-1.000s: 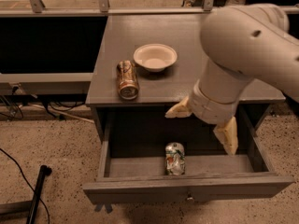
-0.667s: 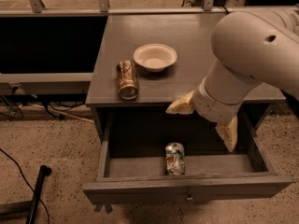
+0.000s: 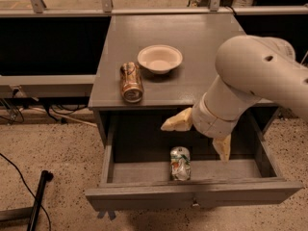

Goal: Pick 7up can from top drawer and place on counter

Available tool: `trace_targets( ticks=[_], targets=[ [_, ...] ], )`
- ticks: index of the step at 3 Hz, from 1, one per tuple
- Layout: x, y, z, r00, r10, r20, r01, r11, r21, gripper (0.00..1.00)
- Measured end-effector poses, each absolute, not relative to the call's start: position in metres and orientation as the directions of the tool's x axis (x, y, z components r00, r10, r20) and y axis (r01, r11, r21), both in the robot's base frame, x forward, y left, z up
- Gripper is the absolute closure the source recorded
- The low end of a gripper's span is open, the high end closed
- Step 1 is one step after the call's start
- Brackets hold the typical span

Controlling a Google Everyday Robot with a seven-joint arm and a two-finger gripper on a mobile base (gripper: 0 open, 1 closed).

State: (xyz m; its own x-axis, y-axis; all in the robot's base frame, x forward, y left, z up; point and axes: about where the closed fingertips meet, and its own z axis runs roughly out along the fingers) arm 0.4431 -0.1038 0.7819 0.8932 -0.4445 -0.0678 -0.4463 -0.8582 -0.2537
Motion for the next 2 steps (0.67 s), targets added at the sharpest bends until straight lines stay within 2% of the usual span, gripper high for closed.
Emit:
trace_targets(
  ticks=[1, 2],
  targets=[
    [0.436, -0.092, 0.749, 0.94, -0.34, -0.035, -0.333, -0.887, -0.321, 0.0],
    [0.435, -0.078, 0.72, 0.963, -0.27, 0.02, -0.249, -0.911, -0.328, 0.0]
  ],
)
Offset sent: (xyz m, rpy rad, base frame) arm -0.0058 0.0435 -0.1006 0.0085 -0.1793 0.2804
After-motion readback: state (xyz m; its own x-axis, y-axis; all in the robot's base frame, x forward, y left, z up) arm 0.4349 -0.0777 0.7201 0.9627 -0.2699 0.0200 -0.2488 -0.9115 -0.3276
